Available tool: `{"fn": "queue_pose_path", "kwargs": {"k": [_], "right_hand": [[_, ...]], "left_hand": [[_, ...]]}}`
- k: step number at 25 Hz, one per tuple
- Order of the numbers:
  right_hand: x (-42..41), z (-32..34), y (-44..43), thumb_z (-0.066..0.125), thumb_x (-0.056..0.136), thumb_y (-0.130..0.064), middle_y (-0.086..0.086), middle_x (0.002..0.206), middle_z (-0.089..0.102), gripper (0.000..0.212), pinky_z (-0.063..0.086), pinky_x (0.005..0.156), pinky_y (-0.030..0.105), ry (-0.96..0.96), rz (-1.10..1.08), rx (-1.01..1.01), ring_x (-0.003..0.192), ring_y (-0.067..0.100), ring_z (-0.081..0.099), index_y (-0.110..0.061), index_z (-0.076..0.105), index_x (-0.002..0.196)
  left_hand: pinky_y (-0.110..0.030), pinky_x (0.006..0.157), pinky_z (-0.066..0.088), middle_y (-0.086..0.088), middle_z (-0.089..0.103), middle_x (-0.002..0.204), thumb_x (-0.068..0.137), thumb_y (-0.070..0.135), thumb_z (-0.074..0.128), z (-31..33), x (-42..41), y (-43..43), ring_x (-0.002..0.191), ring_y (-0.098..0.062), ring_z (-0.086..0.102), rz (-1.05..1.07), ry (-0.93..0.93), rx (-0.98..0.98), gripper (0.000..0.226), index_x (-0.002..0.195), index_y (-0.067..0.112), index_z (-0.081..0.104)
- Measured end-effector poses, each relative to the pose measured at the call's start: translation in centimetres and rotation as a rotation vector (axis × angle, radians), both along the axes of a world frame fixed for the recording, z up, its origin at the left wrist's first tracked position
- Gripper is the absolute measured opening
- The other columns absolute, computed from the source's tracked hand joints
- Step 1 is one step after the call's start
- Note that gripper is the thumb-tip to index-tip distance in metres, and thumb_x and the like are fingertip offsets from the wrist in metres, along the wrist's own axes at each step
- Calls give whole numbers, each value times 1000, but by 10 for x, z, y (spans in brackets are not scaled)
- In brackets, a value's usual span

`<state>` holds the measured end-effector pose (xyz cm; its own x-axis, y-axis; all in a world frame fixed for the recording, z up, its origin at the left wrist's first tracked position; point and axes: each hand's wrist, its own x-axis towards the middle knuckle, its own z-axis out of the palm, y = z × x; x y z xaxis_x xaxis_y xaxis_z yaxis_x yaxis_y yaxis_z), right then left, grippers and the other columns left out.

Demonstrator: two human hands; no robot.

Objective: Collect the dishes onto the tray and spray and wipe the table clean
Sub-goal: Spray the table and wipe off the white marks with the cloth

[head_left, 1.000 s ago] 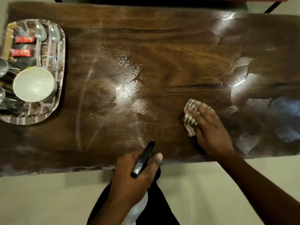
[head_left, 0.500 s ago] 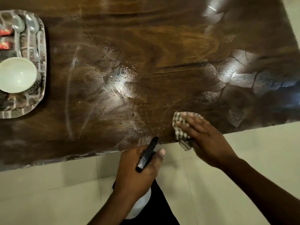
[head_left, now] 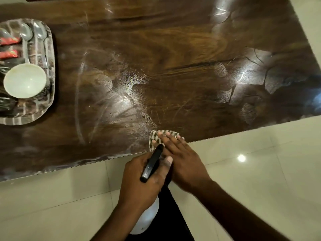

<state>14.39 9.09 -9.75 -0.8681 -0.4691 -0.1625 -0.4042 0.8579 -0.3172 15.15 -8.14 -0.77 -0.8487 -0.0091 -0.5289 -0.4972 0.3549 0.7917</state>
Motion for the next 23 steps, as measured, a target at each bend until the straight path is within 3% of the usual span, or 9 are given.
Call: {"fn": "queue_pose_path", "kwargs": {"k": [2, 4, 6, 8, 10, 14, 17, 20, 23], "right_hand": [[-21, 3, 30, 55, 94, -22, 4, 174, 29, 69, 26, 129, 47, 57, 12, 57, 161, 24, 25, -27, 41, 161], [-48, 6, 61, 50, 94, -25, 7, 173, 31, 66, 28, 128, 50, 71, -309, 55, 159, 29, 29, -23, 44, 160], [-75, 9, 74, 40, 95, -30, 10, 173, 30, 65, 24, 130, 51, 48, -682, 16, 160, 33, 27, -21, 44, 159], [-93, 8, 50, 39, 96, -30, 13, 173, 28, 65, 20, 131, 52, 28, -848, -12, 160, 35, 23, -19, 43, 160], [-87, 7, 3, 44, 99, -28, 13, 173, 27, 64, 18, 131, 51, 8, -715, -26, 161, 35, 21, -21, 39, 162], [-38, 1, -81, 42, 102, -35, 5, 177, 18, 66, 12, 133, 46, -75, -29, -68, 165, 24, 8, -23, 31, 166], [-35, -4, -75, 46, 105, -30, 2, 175, 25, 57, 14, 133, 44, -40, 288, -72, 164, 20, 12, -20, 41, 162], [-66, 3, -22, 45, 101, -34, 1, 174, 29, 61, 24, 130, 48, 3, 188, 12, 162, 23, 25, -28, 41, 162], [-101, 8, 20, 45, 99, -30, 4, 174, 27, 63, 25, 128, 52, 25, -258, 32, 162, 25, 23, -25, 40, 162]], "left_hand": [[-56, 71, 59, -15, 60, 51, 89, 61, 73, 1, 2, -10, 53, -35, 64, 31, -24, -5, 61, 60, 9, 61], [-57, 72, 59, -22, 59, 53, 88, 61, 74, 1, 4, -19, 55, -40, 64, 65, -44, -5, 69, 64, -1, 59], [-55, 71, 60, -20, 60, 54, 91, 50, 78, 1, 4, -26, 54, -38, 65, 102, -63, 11, 55, 68, 2, 63], [-48, 68, 60, -13, 64, 55, 88, 48, 79, 1, 2, -32, 52, -29, 67, 119, -60, 23, 38, 75, 13, 70], [-37, 62, 58, -11, 65, 52, 82, 53, 77, 3, -1, -37, 48, -21, 67, 148, -62, 27, 39, 81, 15, 73], [-36, 60, 57, -6, 68, 54, 82, 48, 78, 6, -11, -45, 50, -18, 67, 194, -33, 19, 27, 83, 21, 75], [-19, 52, 53, 5, 70, 57, 90, 36, 79, 5, -19, -50, 52, -10, 67, 178, -10, 17, 13, 86, 23, 78], [-23, 50, 49, -15, 63, 54, 92, 40, 77, -2, -23, -55, 47, -23, 62, 215, -23, -32, 40, 69, 8, 69], [-33, 63, 48, -24, 61, 58, 93, 45, 75, -2, -26, -59, 59, -36, 64, 310, -51, -43, 55, 65, -1, 64]]}}
